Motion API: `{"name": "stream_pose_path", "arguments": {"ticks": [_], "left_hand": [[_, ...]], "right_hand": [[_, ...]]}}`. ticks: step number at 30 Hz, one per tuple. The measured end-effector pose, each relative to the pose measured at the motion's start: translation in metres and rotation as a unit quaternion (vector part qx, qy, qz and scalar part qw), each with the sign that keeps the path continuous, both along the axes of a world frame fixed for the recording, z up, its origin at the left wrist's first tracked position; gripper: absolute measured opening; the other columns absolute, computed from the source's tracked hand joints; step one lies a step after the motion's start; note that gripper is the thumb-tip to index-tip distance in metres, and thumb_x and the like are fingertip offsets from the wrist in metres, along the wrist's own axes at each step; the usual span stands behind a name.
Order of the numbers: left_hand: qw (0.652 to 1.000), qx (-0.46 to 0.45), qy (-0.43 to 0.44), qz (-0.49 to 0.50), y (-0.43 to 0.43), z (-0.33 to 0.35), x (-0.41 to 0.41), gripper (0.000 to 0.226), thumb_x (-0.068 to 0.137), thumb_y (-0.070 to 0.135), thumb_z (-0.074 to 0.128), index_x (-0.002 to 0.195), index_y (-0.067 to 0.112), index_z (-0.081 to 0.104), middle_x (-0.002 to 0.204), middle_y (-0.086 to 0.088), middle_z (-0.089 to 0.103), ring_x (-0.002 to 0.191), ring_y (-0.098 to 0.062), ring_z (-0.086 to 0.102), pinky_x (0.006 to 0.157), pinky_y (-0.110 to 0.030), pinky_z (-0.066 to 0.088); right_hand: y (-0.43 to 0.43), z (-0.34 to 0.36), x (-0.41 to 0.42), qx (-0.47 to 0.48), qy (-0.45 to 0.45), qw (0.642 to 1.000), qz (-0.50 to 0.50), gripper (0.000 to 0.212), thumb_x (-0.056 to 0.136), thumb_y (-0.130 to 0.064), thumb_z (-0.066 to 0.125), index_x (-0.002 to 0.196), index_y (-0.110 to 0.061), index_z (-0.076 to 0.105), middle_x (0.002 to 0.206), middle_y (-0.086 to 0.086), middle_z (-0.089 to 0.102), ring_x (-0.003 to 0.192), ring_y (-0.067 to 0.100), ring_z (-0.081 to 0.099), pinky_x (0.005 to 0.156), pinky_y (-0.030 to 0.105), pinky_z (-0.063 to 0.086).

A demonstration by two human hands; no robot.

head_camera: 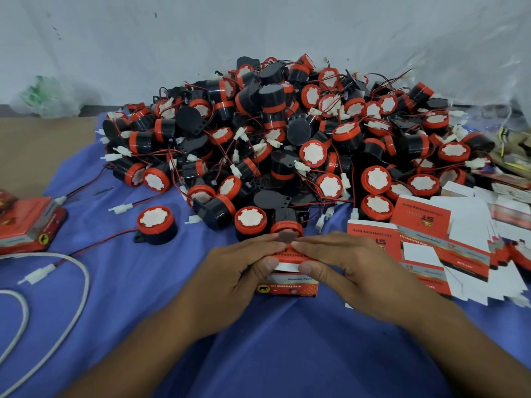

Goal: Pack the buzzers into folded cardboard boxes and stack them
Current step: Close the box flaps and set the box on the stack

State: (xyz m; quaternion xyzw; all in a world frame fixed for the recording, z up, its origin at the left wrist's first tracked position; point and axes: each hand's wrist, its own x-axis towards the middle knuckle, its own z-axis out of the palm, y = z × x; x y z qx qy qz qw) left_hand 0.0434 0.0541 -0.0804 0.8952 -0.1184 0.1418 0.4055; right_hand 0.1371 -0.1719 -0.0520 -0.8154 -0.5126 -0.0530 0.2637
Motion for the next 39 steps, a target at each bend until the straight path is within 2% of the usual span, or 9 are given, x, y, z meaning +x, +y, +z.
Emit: {"name": "stream_pose_path", "arguments": {"ticks": [5, 10, 13, 17, 20, 26, 30, 34, 39], "left_hand": [[0.999, -0.008, 0.026, -0.024, 0.003, 0.000, -0.001, 0.047, 0.102, 0.050, 0.040, 0.142, 0.029, 0.052, 0.148, 0.022, 0.047, 0.138, 0.002, 0.039, 0.109, -0.026, 0.042], [0.998, -0.021, 0.039, -0.035, 0.002, 0.004, -0.001, 0.041, 0.104, 0.040, 0.039, 0.143, 0.034, 0.048, 0.147, 0.024, 0.047, 0.138, 0.001, 0.040, 0.110, -0.031, 0.043], [0.998, -0.020, 0.046, -0.046, 0.002, 0.006, -0.002, 0.043, 0.103, 0.037, 0.038, 0.144, 0.027, 0.050, 0.148, 0.024, 0.046, 0.139, 0.000, 0.039, 0.110, -0.032, 0.044], [0.997, -0.007, 0.057, -0.056, 0.003, 0.009, -0.002, 0.043, 0.103, 0.032, 0.047, 0.146, 0.029, 0.045, 0.148, 0.028, 0.043, 0.137, 0.004, 0.040, 0.108, -0.025, 0.043], [0.995, 0.007, 0.077, -0.066, 0.003, 0.010, -0.002, 0.058, 0.097, 0.033, 0.059, 0.151, 0.036, 0.036, 0.147, 0.029, 0.044, 0.133, 0.005, 0.045, 0.106, -0.025, 0.044], [0.995, -0.004, 0.086, -0.048, 0.005, 0.007, -0.003, 0.076, 0.092, 0.035, 0.067, 0.139, 0.071, 0.020, 0.133, 0.045, 0.046, 0.120, 0.017, 0.049, 0.094, -0.004, 0.040], [0.995, 0.013, 0.085, -0.050, 0.005, 0.004, -0.003, 0.089, 0.091, 0.028, 0.071, 0.145, 0.067, 0.010, 0.138, 0.047, 0.038, 0.124, 0.020, 0.043, 0.098, -0.003, 0.037], [0.994, 0.028, 0.094, -0.043, 0.006, 0.004, -0.002, 0.092, 0.090, 0.034, 0.072, 0.145, 0.067, 0.005, 0.139, 0.045, 0.038, 0.124, 0.018, 0.044, 0.097, -0.002, 0.036], [0.994, 0.047, 0.083, -0.057, 0.002, 0.003, -0.005, 0.069, 0.095, 0.047, 0.059, 0.147, 0.057, 0.015, 0.149, 0.039, 0.027, 0.134, 0.015, 0.033, 0.103, -0.005, 0.031]], "right_hand": [[0.000, 0.007, -0.003, -0.016, 0.007, 1.000, -0.004, 0.050, 0.102, -0.053, 0.043, 0.133, -0.021, 0.063, 0.130, -0.010, 0.066, 0.119, 0.005, 0.057, 0.097, 0.021, 0.050], [-0.001, 0.012, -0.007, -0.032, 0.007, 0.999, -0.017, 0.050, 0.101, -0.053, 0.043, 0.131, -0.020, 0.065, 0.123, -0.009, 0.070, 0.110, 0.009, 0.065, 0.086, 0.035, 0.058], [-0.001, 0.016, -0.010, -0.053, -0.001, 0.998, -0.022, 0.052, 0.101, -0.055, 0.039, 0.130, -0.021, 0.067, 0.120, -0.009, 0.071, 0.105, 0.015, 0.068, 0.078, 0.041, 0.058], [0.000, 0.020, -0.012, -0.064, 0.005, 0.998, -0.027, 0.054, 0.101, -0.056, 0.038, 0.130, -0.021, 0.067, 0.121, -0.009, 0.071, 0.106, 0.015, 0.068, 0.080, 0.040, 0.058], [0.000, 0.021, -0.013, -0.076, 0.019, 0.996, -0.045, 0.055, 0.100, -0.057, 0.038, 0.133, -0.023, 0.065, 0.122, -0.010, 0.071, 0.107, 0.014, 0.067, 0.083, 0.039, 0.056], [0.001, 0.021, -0.018, -0.083, 0.033, 0.994, -0.063, 0.056, 0.098, -0.059, 0.036, 0.135, -0.026, 0.063, 0.125, -0.013, 0.069, 0.109, 0.011, 0.066, 0.085, 0.037, 0.055], [0.003, 0.022, -0.023, -0.067, 0.031, 0.995, -0.073, 0.055, 0.097, -0.060, 0.037, 0.130, -0.027, 0.066, 0.116, -0.011, 0.073, 0.096, 0.016, 0.069, 0.074, 0.042, 0.056], [0.004, 0.023, -0.022, -0.069, 0.011, 0.994, -0.082, 0.053, 0.100, -0.060, 0.037, 0.130, -0.028, 0.067, 0.108, -0.010, 0.075, 0.082, 0.013, 0.067, 0.065, 0.035, 0.054], [0.004, 0.020, -0.022, -0.134, 0.003, 0.990, -0.050, 0.060, 0.100, -0.058, 0.025, 0.148, -0.031, 0.047, 0.121, -0.012, 0.060, 0.104, 0.013, 0.057, 0.083, 0.034, 0.051]]}}
